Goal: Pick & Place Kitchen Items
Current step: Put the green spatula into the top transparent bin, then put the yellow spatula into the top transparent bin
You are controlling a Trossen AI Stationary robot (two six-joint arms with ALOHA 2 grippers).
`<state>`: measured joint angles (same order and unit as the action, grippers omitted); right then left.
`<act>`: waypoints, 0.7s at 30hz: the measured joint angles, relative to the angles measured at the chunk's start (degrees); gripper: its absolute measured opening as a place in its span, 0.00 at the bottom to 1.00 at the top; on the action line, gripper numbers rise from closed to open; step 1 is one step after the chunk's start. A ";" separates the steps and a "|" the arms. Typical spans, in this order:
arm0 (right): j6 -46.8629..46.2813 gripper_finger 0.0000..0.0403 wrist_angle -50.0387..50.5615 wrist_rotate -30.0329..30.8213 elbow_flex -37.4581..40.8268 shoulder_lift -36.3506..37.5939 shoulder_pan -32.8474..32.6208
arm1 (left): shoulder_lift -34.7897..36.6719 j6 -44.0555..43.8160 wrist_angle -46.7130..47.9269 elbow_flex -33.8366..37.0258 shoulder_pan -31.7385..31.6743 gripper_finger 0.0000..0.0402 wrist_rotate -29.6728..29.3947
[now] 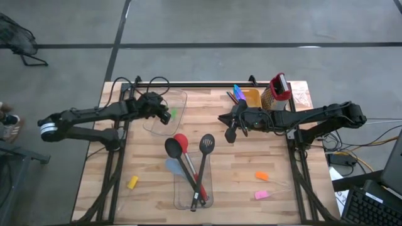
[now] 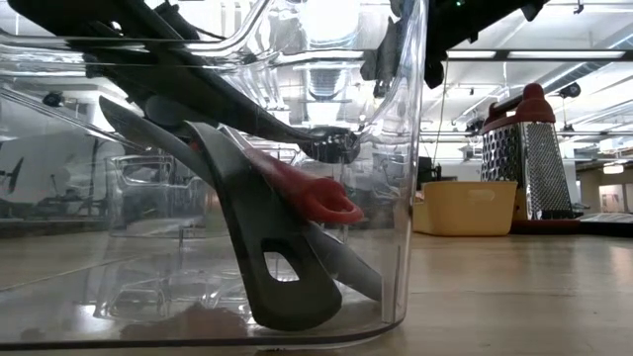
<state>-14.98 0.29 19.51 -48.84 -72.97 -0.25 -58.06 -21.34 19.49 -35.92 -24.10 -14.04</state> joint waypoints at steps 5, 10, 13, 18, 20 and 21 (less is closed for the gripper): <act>0.00 0.13 0.00 0.00 0.11 0.00 0.00 | 0.97 -0.13 2.35 -0.59 0.00 0.36 0.54; 0.00 0.16 0.00 0.01 0.11 0.00 0.00 | 3.92 0.13 11.60 -5.78 0.62 0.46 7.82; 0.02 0.18 0.04 0.00 0.17 0.00 0.00 | 6.92 0.09 19.43 -9.22 3.20 0.49 8.72; 0.04 0.21 0.18 0.00 0.33 0.00 0.00 | 12.28 -6.39 30.14 -12.31 10.14 0.50 8.46; 0.04 0.21 0.24 0.00 0.33 0.00 0.00 | 13.78 -10.51 33.81 -12.25 14.24 0.50 7.94; 0.04 0.22 0.24 0.00 0.33 0.00 0.00 | 14.28 -12.81 35.35 -11.90 16.63 0.50 7.48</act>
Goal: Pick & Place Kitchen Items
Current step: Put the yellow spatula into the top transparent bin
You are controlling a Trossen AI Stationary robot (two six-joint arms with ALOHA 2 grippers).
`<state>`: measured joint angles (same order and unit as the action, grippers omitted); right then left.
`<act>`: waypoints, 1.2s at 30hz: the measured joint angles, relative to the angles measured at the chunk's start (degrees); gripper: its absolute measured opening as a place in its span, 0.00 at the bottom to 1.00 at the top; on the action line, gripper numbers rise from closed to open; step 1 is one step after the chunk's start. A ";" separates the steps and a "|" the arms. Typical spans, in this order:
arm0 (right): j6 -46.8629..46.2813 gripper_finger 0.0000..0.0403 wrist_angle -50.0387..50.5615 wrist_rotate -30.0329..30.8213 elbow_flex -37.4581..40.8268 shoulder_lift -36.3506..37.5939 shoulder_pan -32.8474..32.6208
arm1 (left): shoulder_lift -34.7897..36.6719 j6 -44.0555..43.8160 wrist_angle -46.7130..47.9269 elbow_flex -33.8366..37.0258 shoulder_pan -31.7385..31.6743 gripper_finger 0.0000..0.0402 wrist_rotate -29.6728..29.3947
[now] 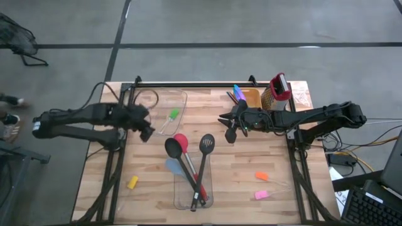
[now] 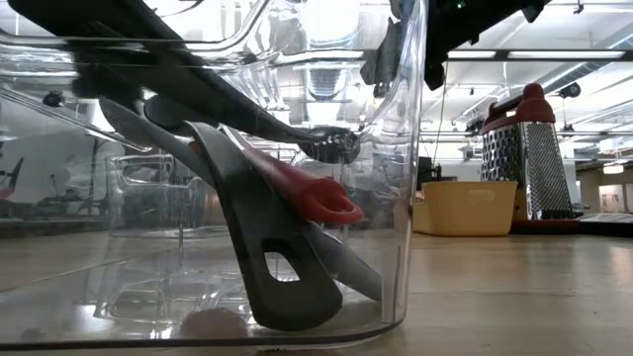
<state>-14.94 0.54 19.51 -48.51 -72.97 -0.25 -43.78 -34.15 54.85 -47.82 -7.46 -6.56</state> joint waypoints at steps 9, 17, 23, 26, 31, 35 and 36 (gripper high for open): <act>-0.02 0.18 0.09 -0.06 0.00 0.00 0.00 | -1.68 -25.15 4.29 2.96 27.34 0.50 -5.43; -0.02 0.11 0.08 -0.08 0.00 0.00 0.00 | -9.31 -50.33 5.81 3.13 47.87 0.50 -8.54; -0.05 0.08 0.08 -0.09 0.00 0.00 0.00 | -18.82 -61.80 5.83 3.15 54.61 0.50 -3.81; -0.31 0.08 0.07 -0.10 0.00 0.00 0.00 | -24.09 -64.30 5.09 3.18 56.26 0.50 1.21; -1.13 0.11 0.07 -0.20 0.32 0.04 0.00 | -31.35 -64.96 -0.72 3.18 58.40 0.50 6.10; -1.39 0.13 0.02 -0.22 0.80 0.04 0.00 | -34.64 -65.01 -3.38 3.18 59.10 0.50 7.35; -1.47 0.14 0.00 -0.22 0.90 0.04 0.00 | -35.10 -65.24 -3.80 3.18 59.26 0.50 7.42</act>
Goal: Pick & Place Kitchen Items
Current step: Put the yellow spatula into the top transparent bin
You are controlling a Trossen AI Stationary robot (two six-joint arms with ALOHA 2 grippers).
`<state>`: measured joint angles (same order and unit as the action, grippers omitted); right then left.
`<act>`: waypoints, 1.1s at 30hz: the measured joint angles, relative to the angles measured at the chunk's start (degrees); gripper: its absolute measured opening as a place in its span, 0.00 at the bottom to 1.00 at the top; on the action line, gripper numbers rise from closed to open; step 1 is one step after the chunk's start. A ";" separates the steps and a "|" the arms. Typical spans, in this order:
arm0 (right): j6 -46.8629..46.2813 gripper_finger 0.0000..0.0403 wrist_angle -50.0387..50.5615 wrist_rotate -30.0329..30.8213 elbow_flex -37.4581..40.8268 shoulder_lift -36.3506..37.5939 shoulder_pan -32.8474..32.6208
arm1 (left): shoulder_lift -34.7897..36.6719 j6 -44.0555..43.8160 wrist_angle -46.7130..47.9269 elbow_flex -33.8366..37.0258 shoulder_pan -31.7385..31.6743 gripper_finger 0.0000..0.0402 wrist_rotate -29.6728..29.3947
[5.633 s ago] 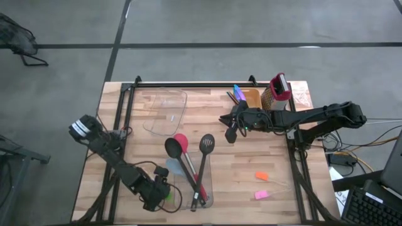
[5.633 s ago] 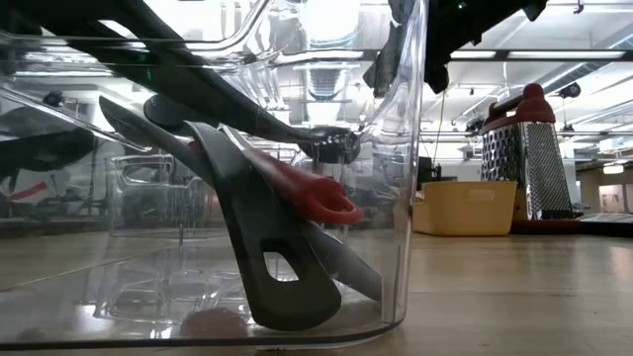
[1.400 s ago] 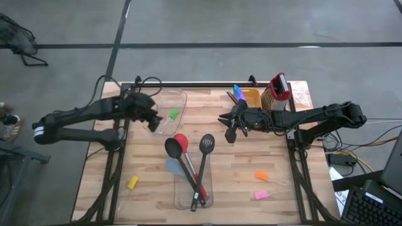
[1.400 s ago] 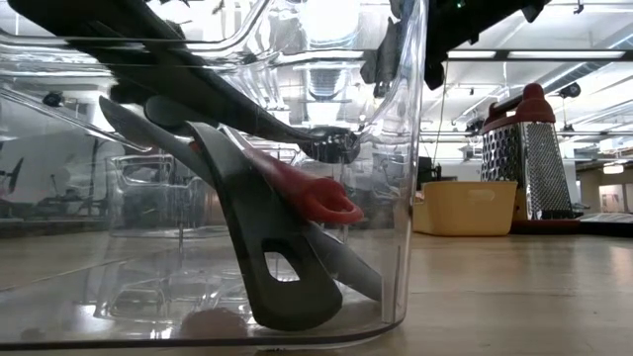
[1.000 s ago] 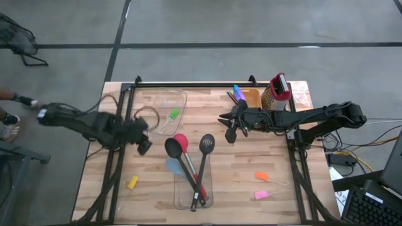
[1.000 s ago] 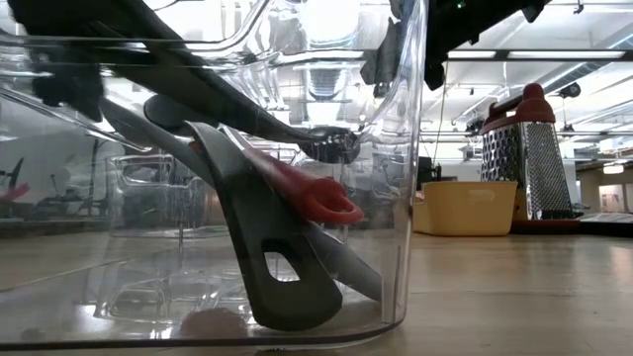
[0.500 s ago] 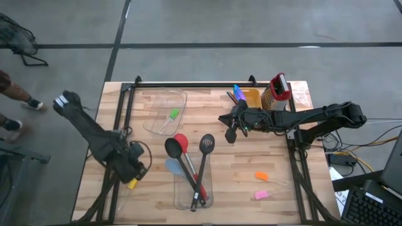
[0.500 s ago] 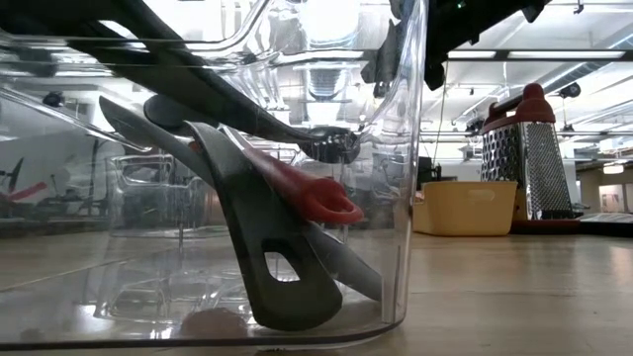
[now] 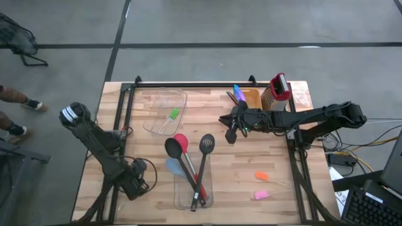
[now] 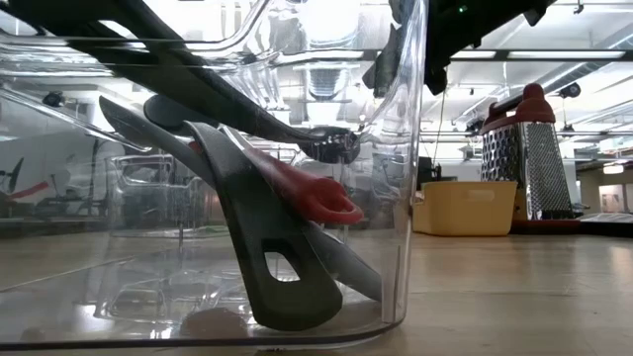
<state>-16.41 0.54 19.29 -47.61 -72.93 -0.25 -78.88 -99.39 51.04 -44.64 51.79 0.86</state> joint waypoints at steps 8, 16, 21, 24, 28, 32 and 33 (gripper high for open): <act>-1.24 0.18 0.03 0.00 0.47 0.00 0.00 | -2.89 -4.38 -0.05 0.00 2.93 0.50 3.34; -1.63 0.21 -0.02 0.00 0.97 0.00 0.00 | -4.94 -5.43 -0.32 0.00 4.59 0.50 2.71; -2.29 0.19 -0.02 0.01 1.18 0.00 0.00 | -6.12 -4.45 -3.86 2.11 4.65 0.50 2.42; -2.71 0.17 -0.02 0.00 1.35 0.00 -0.02 | -6.39 -4.20 -6.05 3.95 4.65 0.50 2.75; -2.71 0.13 -0.02 0.02 1.46 0.00 0.00 | -6.23 -3.99 -6.74 4.66 4.67 0.49 2.83; -2.71 0.10 -0.08 0.03 1.55 0.00 0.00 | -6.15 -1.97 -7.10 4.68 4.65 0.41 2.65; -2.71 0.10 -0.03 0.04 1.63 0.00 0.00 | -6.17 -1.41 -7.18 4.66 4.65 0.38 2.48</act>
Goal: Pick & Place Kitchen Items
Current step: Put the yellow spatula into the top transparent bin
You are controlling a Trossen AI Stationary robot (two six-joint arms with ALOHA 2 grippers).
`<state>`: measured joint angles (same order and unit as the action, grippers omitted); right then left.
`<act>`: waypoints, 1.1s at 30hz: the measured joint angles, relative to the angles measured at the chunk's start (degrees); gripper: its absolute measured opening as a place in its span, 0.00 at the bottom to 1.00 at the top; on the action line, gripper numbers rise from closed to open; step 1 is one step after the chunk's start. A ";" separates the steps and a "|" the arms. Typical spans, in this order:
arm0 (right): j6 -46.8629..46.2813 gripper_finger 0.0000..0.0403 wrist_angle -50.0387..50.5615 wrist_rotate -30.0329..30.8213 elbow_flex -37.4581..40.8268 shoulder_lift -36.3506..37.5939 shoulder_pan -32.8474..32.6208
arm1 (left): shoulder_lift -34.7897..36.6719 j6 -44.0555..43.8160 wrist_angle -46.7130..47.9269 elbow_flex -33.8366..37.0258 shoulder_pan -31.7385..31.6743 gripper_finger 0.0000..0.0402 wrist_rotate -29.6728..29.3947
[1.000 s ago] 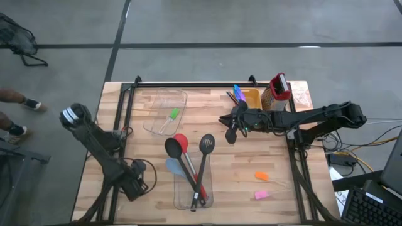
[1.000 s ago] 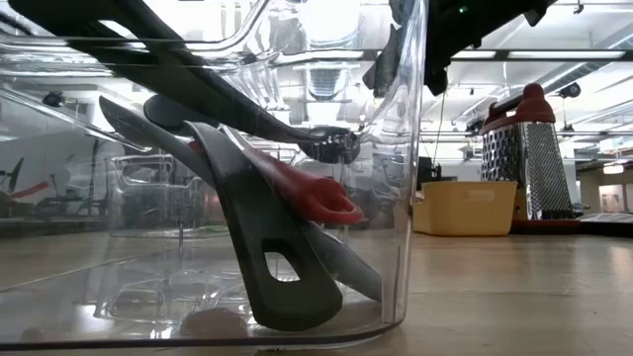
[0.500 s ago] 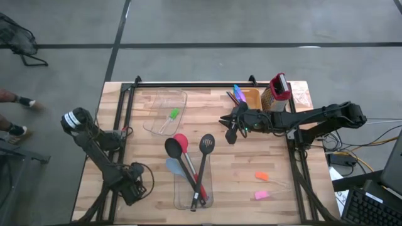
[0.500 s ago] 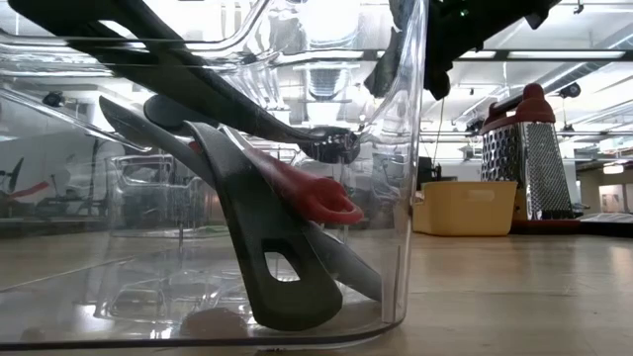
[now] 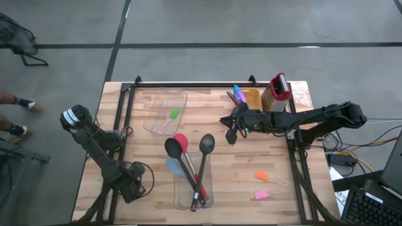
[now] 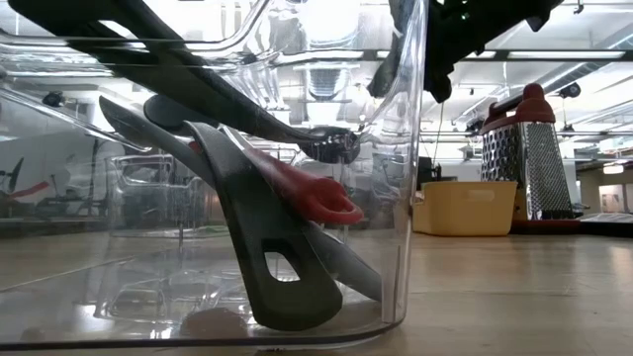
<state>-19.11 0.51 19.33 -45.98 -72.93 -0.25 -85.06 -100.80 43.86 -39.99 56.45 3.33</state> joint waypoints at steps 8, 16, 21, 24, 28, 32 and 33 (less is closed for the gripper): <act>-0.40 0.10 -0.02 0.00 0.36 -0.02 -0.01 | 0.08 4.79 0.12 0.02 0.02 0.13 -2.51; -0.44 0.15 -0.05 0.06 0.36 -0.02 0.00 | 5.64 8.13 1.35 0.43 0.02 0.09 -5.68; -0.43 0.17 -0.65 0.09 0.38 -0.02 -0.02 | 12.25 8.37 3.71 0.32 -0.08 0.09 -12.66; -0.42 0.18 -0.78 0.09 0.38 -0.04 -0.02 | 16.40 8.63 5.79 -0.41 -0.11 0.09 -17.35; -0.42 0.19 -0.80 0.11 0.38 -0.04 0.00 | 21.21 8.36 9.96 -2.30 -0.13 0.09 -25.65; -0.42 0.21 -0.85 0.12 0.38 -0.04 0.00 | 25.09 7.68 17.03 -4.90 -1.75 0.09 -33.63; -0.42 0.21 -0.87 0.13 0.38 -0.04 0.00 | 25.86 7.63 18.37 -5.53 -2.39 0.09 -35.94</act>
<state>-19.53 -0.36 19.46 -45.60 -72.97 -0.25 -59.19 -93.17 62.23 -45.51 54.06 -32.61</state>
